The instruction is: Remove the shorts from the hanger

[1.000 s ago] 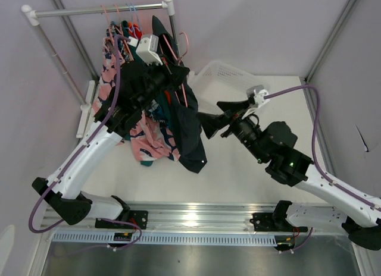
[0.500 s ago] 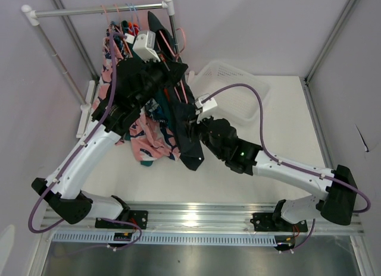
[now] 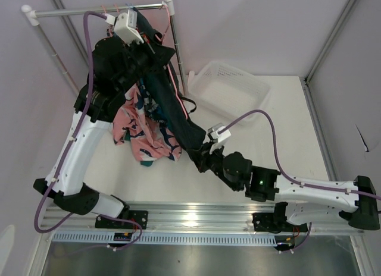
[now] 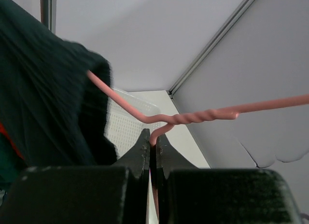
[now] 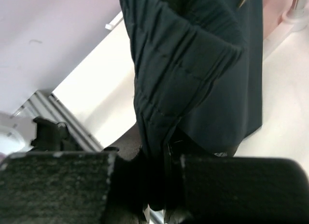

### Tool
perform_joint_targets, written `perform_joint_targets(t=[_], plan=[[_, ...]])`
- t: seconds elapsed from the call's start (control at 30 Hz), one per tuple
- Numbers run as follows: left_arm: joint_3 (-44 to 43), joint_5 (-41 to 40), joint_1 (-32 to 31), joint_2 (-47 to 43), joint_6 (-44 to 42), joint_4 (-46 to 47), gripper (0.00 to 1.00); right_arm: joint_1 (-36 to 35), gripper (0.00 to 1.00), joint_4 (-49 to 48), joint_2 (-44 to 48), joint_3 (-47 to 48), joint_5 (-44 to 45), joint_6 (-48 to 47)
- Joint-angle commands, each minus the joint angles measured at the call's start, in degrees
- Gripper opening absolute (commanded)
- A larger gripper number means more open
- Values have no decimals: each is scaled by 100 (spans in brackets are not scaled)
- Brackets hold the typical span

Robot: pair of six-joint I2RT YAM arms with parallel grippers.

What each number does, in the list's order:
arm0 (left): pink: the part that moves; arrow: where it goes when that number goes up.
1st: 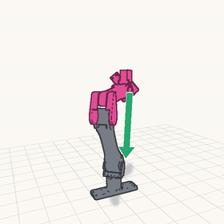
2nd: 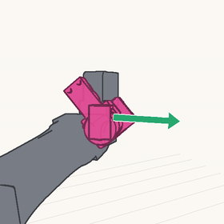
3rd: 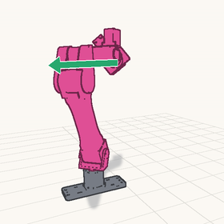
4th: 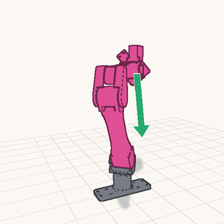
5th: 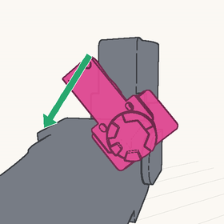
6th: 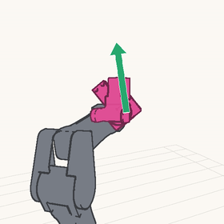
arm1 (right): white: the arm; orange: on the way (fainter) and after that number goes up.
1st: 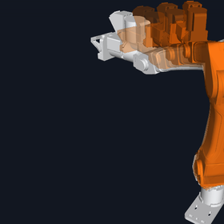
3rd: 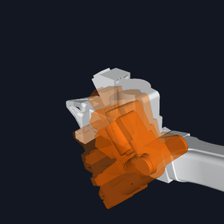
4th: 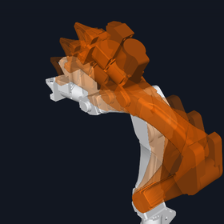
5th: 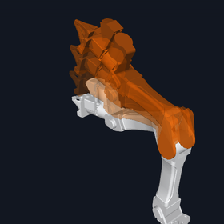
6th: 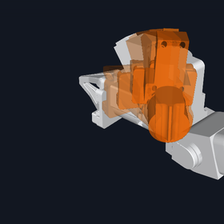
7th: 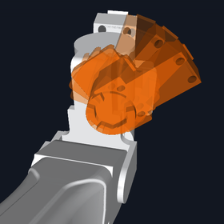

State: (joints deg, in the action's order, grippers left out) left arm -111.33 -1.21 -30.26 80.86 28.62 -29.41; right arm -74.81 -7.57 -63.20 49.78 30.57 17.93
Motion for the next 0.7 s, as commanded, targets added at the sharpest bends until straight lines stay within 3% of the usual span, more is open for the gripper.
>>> perform_joint_targets(t=[0.0, 0.1, 0.23, 0.33, 0.37, 0.47, 0.67], plan=[[-837, -64, 468, 219, -261, 744, 0, -455, 0, 739, 439, -240, 730, 421], [-856, 68, 468, 141, -16, 761, 0, -447, 0, 626, 572, -337, 941, 352], [-267, 350, 460, -209, 310, 937, 0, -62, 0, 187, 344, -83, 776, -52], [522, 893, 381, -570, 959, 1296, 0, 517, 0, -226, -146, 363, 267, -316], [1160, 1112, 233, -841, 1118, 1706, 0, 641, 0, -401, -305, 505, 5, -343], [1735, 1403, 65, -1246, 1873, 2289, 0, 940, 0, -666, -1035, 980, -218, -475], [1518, 1835, -32, -1406, 2560, 2414, 0, 1239, 0, -1000, -1932, 1446, -428, -466]])
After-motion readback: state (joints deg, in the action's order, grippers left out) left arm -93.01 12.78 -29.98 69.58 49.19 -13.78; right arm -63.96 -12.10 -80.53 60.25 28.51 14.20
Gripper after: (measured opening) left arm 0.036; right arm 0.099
